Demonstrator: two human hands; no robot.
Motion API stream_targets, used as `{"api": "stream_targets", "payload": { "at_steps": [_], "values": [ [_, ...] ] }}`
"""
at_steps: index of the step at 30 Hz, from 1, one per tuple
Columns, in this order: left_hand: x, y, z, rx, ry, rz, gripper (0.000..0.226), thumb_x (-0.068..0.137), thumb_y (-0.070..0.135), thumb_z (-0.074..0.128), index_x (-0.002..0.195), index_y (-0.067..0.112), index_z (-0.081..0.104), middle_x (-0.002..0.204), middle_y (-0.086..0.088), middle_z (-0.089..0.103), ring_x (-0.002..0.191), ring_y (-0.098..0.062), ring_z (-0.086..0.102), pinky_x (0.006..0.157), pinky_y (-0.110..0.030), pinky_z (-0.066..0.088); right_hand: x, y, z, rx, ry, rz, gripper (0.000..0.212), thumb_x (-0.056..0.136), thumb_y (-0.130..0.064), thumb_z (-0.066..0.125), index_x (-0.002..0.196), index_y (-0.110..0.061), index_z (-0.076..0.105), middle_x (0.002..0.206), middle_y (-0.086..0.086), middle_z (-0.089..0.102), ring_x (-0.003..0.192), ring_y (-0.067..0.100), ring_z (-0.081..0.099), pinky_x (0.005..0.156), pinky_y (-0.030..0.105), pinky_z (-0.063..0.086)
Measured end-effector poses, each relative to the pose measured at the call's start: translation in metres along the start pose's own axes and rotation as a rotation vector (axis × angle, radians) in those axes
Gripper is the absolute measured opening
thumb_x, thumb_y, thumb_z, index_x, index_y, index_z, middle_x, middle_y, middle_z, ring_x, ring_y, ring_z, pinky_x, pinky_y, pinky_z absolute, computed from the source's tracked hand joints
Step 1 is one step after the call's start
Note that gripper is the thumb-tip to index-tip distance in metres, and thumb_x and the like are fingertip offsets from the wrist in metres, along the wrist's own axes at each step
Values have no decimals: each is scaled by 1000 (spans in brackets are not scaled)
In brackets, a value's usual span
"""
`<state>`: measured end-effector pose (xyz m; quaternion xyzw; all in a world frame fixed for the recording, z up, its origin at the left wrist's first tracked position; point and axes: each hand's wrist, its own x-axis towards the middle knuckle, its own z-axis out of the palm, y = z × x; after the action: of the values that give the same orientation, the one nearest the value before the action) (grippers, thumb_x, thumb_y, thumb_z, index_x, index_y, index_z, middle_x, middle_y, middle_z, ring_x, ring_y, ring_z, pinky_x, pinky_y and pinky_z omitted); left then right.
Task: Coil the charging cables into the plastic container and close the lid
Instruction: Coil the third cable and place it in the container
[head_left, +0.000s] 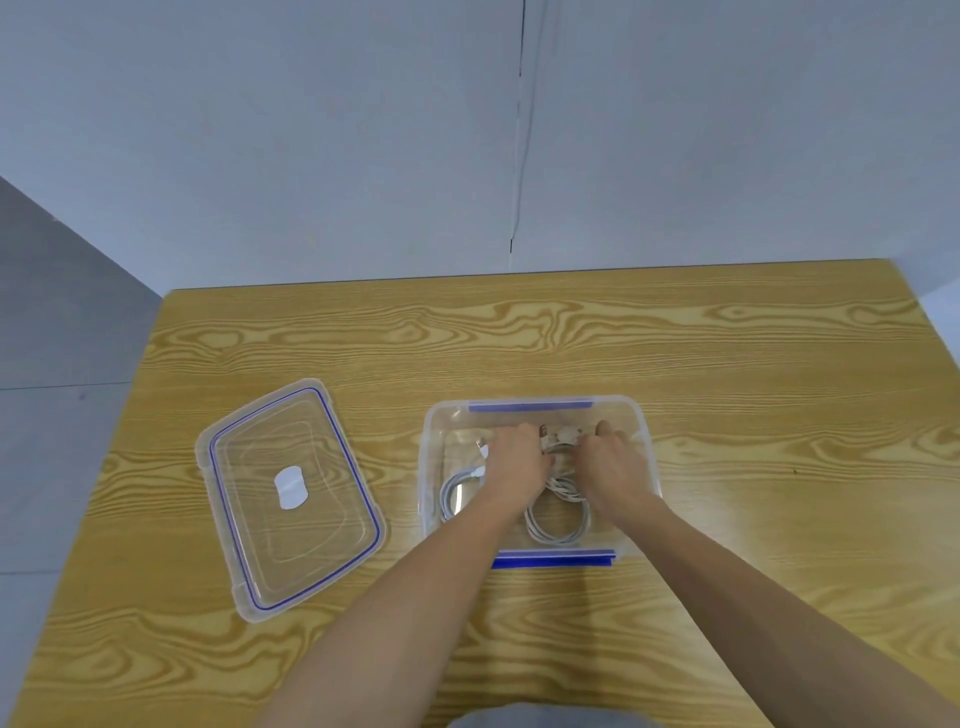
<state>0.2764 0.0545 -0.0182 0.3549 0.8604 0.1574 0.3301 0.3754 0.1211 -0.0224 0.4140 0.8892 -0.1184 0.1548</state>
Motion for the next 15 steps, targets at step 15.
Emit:
{"api": "stream_targets", "payload": {
  "at_steps": [15],
  "values": [
    [-59, -13, -37, 324, 379, 139, 30, 94, 27, 38, 99, 10, 63, 104, -9, 64, 101, -27, 56, 81, -39, 43, -30, -15, -38, -87, 340, -274, 21, 77, -21, 50, 66, -10, 65, 69, 8, 59, 65, 28, 57, 56, 40, 43]
  ]
}}
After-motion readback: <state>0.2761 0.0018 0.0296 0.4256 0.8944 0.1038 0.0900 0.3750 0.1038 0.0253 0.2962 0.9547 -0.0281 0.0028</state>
